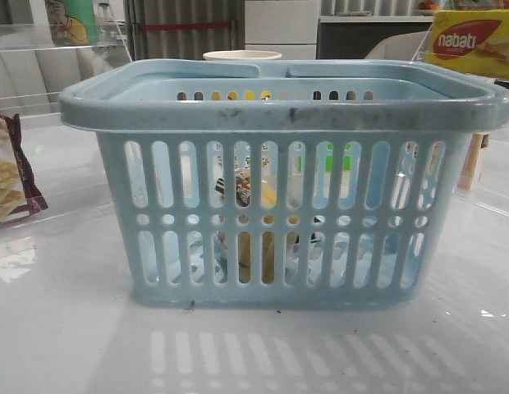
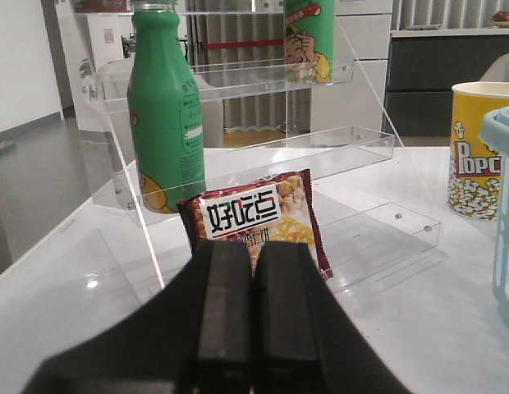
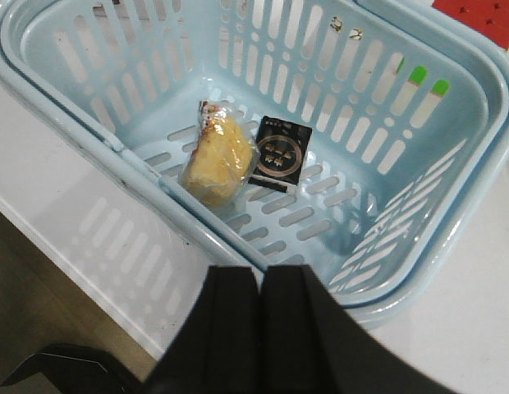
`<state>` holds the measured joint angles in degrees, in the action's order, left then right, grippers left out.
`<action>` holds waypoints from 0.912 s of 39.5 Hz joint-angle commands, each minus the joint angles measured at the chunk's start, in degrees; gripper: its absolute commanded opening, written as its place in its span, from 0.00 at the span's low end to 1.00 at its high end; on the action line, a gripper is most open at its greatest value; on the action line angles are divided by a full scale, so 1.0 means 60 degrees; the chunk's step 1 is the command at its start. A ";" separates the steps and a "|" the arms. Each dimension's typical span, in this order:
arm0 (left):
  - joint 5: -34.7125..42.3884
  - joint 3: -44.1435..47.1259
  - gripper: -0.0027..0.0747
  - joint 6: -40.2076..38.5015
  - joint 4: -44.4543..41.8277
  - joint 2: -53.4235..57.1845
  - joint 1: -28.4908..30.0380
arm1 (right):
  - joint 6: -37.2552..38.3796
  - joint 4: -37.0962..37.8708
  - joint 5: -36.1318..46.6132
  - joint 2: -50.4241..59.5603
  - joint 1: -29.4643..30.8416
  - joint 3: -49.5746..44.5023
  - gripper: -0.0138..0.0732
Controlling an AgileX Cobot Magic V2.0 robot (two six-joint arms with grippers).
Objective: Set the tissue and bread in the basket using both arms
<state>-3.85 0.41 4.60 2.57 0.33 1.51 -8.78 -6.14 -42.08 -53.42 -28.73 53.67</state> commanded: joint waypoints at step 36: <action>0.0885 -0.0018 0.15 -0.0017 0.0102 0.0163 -0.0379 | -0.0069 0.0035 0.1313 0.0478 0.0615 -0.0197 0.22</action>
<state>-3.78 0.41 4.60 2.57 0.33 -0.45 -8.78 -6.14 -41.18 -52.75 -27.23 52.10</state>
